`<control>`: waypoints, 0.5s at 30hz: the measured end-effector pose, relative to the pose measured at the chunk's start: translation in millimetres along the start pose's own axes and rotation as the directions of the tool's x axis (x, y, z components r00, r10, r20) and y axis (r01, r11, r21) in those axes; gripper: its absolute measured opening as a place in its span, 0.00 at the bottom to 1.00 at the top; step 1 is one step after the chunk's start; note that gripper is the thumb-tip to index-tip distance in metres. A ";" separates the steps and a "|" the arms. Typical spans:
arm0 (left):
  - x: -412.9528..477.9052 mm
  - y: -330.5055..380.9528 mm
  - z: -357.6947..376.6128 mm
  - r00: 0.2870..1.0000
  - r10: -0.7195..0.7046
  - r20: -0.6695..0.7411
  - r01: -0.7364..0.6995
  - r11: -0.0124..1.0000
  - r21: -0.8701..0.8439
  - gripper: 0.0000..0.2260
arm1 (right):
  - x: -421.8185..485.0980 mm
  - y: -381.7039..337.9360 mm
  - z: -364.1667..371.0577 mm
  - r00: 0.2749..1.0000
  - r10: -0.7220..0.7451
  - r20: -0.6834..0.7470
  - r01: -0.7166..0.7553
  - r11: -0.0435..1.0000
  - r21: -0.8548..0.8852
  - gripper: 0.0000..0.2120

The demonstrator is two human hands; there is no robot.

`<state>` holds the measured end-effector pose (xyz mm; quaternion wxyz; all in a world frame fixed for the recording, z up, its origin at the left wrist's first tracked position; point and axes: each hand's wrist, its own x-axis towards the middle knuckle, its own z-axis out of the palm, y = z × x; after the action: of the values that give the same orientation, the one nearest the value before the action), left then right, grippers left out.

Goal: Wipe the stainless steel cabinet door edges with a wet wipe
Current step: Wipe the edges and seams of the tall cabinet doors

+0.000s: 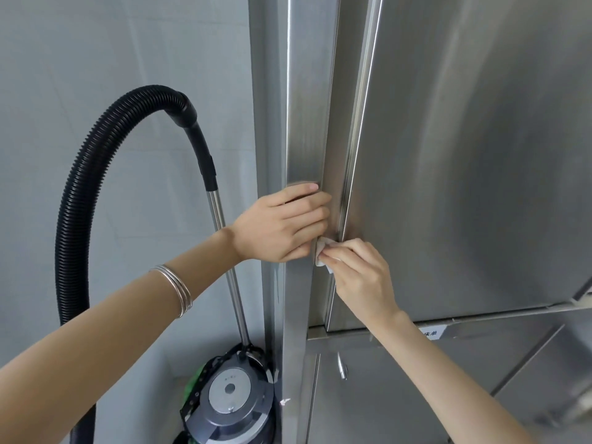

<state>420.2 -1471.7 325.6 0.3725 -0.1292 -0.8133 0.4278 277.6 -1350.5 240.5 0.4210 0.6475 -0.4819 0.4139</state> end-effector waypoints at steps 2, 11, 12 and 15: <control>-1.6 1.8 1.6 1.000 -0.012 -0.007 0.012 1.000 0.013 0.13 | -23.9 -6.3 3.0 0.997 -0.017 0.069 0.016 1.000 0.005 0.12; -7.8 12.0 7.1 0.998 -0.057 -0.027 0.056 0.998 -0.017 0.12 | -39.6 -16.4 6.7 0.975 0.142 0.170 -0.139 0.990 -0.030 0.14; -7.7 12.4 7.7 0.998 -0.058 -0.032 0.057 0.998 -0.019 0.12 | -46.9 -19.8 7.9 0.969 0.160 0.189 -0.155 0.987 -0.043 0.13; -7.7 13.9 8.4 0.997 -0.066 -0.037 0.066 0.998 -0.007 0.10 | -82.3 -39.6 12.4 0.901 0.182 0.394 -0.160 0.983 -0.089 0.16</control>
<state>417.9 -1472.5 307.7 0.4013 -0.1115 -0.8113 0.4103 301.9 -1332.4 153.4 0.2930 0.6619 -0.6238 0.2948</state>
